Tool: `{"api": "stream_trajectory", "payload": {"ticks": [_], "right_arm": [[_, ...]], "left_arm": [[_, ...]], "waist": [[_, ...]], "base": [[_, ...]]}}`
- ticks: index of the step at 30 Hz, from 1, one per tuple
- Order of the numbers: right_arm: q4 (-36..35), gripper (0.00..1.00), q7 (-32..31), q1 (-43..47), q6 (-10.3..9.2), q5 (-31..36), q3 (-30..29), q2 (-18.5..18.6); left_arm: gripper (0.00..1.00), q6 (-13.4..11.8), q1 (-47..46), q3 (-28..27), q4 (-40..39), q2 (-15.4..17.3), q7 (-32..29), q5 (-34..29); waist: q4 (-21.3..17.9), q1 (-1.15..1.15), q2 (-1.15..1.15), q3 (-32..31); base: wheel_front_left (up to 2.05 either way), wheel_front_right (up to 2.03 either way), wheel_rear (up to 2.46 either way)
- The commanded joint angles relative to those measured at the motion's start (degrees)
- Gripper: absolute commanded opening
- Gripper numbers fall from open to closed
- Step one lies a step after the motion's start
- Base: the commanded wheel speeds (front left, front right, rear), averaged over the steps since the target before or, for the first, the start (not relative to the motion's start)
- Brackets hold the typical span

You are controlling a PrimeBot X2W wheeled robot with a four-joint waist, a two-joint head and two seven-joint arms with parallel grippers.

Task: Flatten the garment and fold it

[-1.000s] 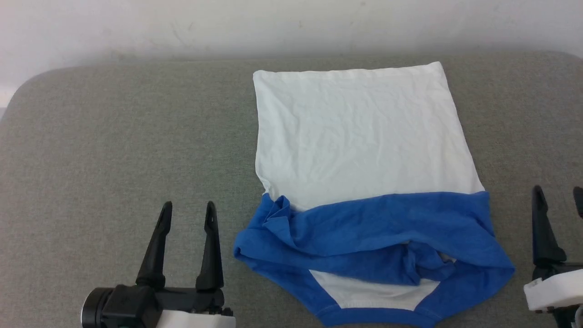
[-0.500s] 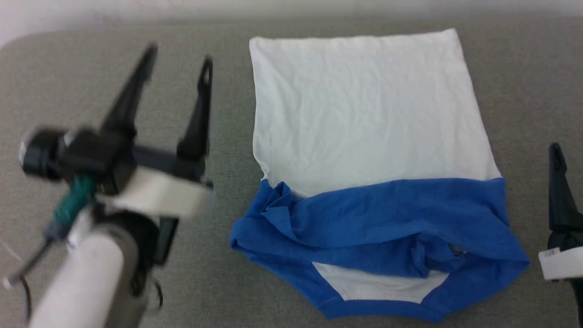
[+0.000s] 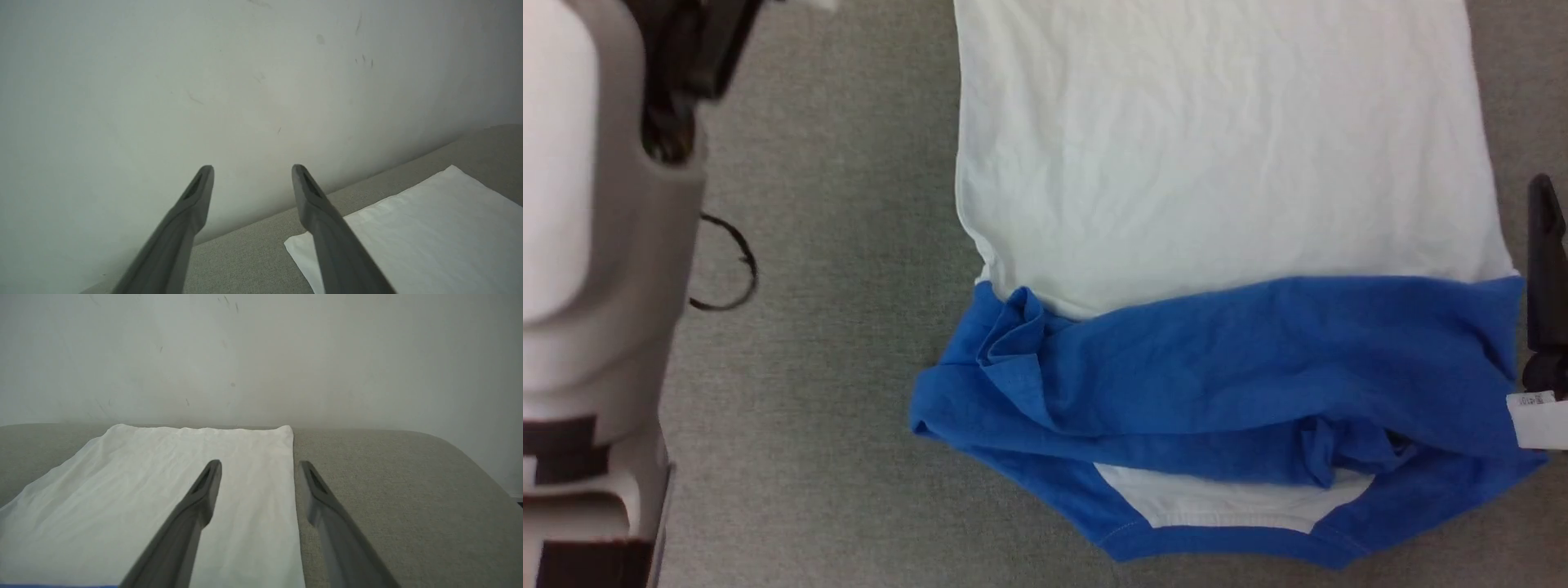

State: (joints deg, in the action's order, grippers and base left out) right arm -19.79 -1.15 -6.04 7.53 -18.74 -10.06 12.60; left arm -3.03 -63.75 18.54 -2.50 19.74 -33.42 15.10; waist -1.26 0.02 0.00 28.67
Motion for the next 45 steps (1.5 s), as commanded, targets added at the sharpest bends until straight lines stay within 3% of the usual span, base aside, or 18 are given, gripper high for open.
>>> {"api": "stream_trajectory", "payload": {"ticks": [1, 11, 25, 26, 27, 28, 38, 45], "right_arm": [[0.12, 1.00, 0.67, -1.06, -0.04, -0.75, 0.32, 0.44], [-0.84, 1.00, 2.74, -3.82, -0.04, -3.20, 0.94, 2.77], [3.96, 1.00, 6.06, -5.44, -0.04, -4.79, 0.71, 4.05], [4.11, 1.00, 6.19, -5.46, -0.04, -4.84, 0.67, 4.16], [4.20, 1.00, 6.31, -5.50, -0.04, -4.89, 0.65, 4.27], [4.29, 1.00, 6.44, -5.56, -0.04, -4.92, 0.57, 4.37], [2.22, 1.00, 6.19, -6.37, -0.04, -4.75, -0.22, 6.03], [-4.52, 1.00, 2.40, -11.49, -0.04, -9.76, -1.13, 11.32]], "left_arm": [[1.00, 0.11, -3.33, 0.06, 2.31, -0.51, -2.45, 0.29], [1.00, -0.59, -12.97, 2.47, 12.40, -2.59, -13.45, -0.37], [1.00, -4.63, -11.68, 1.43, 17.59, 0.58, -13.12, -2.73], [0.93, -4.66, -11.44, 1.48, 17.82, 0.83, -13.08, -2.80], [0.20, -4.53, -11.23, 1.62, 18.01, 1.11, -13.13, -2.86], [0.00, -4.44, -10.96, 1.59, 18.19, 1.31, -13.18, -2.68], [0.00, -4.74, -8.96, 1.04, 17.58, 1.17, -10.98, -0.92], [0.00, -3.85, -7.52, 1.38, 17.66, -0.39, -7.15, 0.75]], "waist": [[-1.55, -0.02, 0.00, 7.12], [-6.37, -0.02, 0.00, 14.62], [-11.53, -0.02, 0.00, 20.13], [-11.63, -0.02, 0.00, 20.36], [-11.70, -0.02, 0.00, 20.60], [-11.67, -0.02, 0.00, 20.79], [-9.64, -0.02, 0.00, 19.36], [-7.95, -0.02, 0.00, 16.65]], "base": [[0.00, 0.00, 0.00], [0.00, 0.00, 0.00], [0.00, 0.00, 0.00], [0.00, 0.00, 0.00], [0.00, 0.00, 0.00], [0.00, 0.00, 0.00], [0.00, 0.00, 0.00], [0.00, 0.00, 0.00]]}}
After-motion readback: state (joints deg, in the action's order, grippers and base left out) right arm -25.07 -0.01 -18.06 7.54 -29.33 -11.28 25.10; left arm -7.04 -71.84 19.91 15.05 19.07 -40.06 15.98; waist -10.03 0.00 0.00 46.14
